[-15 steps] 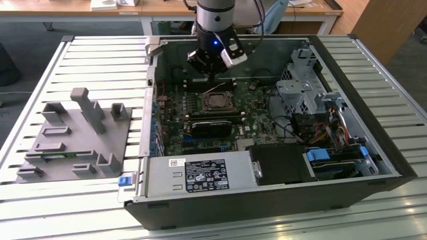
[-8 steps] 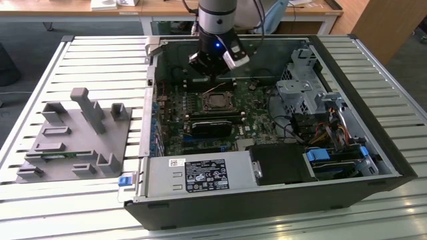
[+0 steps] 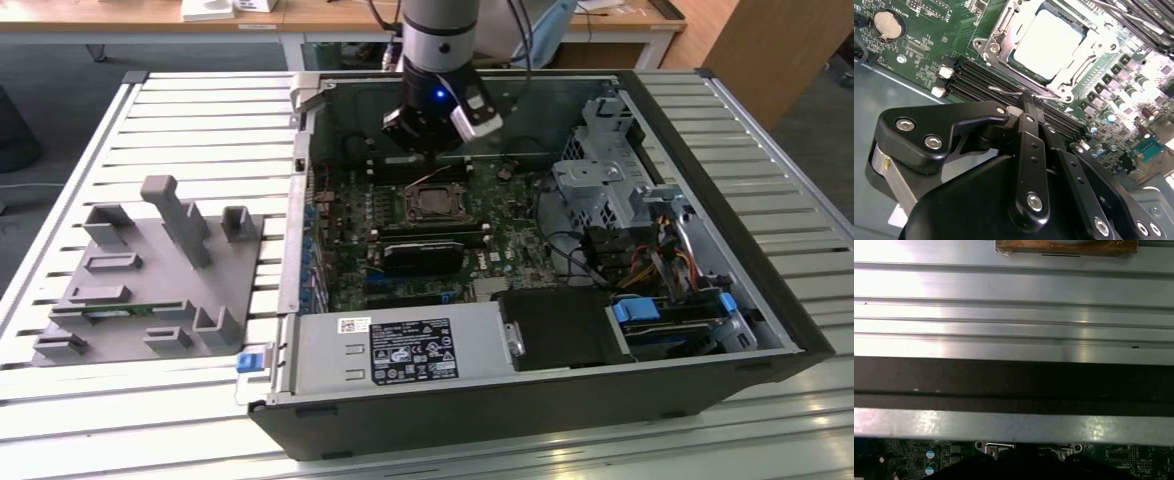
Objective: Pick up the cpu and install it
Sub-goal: 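Install the first cpu locking lever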
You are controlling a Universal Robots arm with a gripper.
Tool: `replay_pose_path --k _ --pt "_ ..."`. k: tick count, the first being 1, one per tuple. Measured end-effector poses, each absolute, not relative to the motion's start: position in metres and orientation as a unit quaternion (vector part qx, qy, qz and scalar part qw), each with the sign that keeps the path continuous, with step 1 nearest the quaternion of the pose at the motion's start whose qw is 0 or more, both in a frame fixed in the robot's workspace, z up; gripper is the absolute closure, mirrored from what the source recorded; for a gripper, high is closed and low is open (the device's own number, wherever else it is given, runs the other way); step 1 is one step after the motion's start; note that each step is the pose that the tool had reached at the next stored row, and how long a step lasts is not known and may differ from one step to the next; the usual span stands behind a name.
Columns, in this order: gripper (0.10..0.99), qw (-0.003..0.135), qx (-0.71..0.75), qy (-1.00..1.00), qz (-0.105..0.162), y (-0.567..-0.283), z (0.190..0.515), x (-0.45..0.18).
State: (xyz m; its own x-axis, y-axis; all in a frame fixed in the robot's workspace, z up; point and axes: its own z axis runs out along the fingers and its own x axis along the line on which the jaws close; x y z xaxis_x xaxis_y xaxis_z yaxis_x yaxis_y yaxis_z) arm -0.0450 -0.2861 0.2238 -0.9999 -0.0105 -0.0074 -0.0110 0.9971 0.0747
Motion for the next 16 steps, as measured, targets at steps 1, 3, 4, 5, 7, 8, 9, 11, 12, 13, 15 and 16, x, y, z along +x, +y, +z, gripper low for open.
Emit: replay_pose_path --k 1,3,4,5,7,8,9,11,12,13,15,16 --pt "0.980 0.004 -0.005 0.999 0.037 -0.286 0.223 -0.044" --pt "0.980 0.004 -0.005 0.999 0.038 -0.285 0.222 -0.043" --pt "0.980 0.004 -0.005 0.999 0.037 -0.285 0.221 -0.042" --pt "0.980 0.004 -0.005 0.999 0.037 -0.284 0.221 -0.042" --pt "0.980 0.003 -0.005 0.999 0.037 -0.284 0.220 -0.041" --pt "0.980 0.003 -0.005 0.999 0.037 -0.284 0.219 -0.041" --pt "0.980 0.003 -0.005 0.999 0.037 -0.284 0.218 -0.040" --pt "0.980 0.003 -0.005 0.999 0.037 -0.284 0.217 -0.039" --pt "0.980 0.003 -0.005 0.999 0.037 -0.284 0.216 -0.037" --pt "0.980 0.003 -0.005 0.999 0.037 -0.284 0.216 -0.036" --pt "0.980 0.003 -0.005 0.999 0.037 -0.284 0.215 -0.033" --pt "0.980 0.003 -0.005 0.999 0.037 -0.284 0.214 -0.032"
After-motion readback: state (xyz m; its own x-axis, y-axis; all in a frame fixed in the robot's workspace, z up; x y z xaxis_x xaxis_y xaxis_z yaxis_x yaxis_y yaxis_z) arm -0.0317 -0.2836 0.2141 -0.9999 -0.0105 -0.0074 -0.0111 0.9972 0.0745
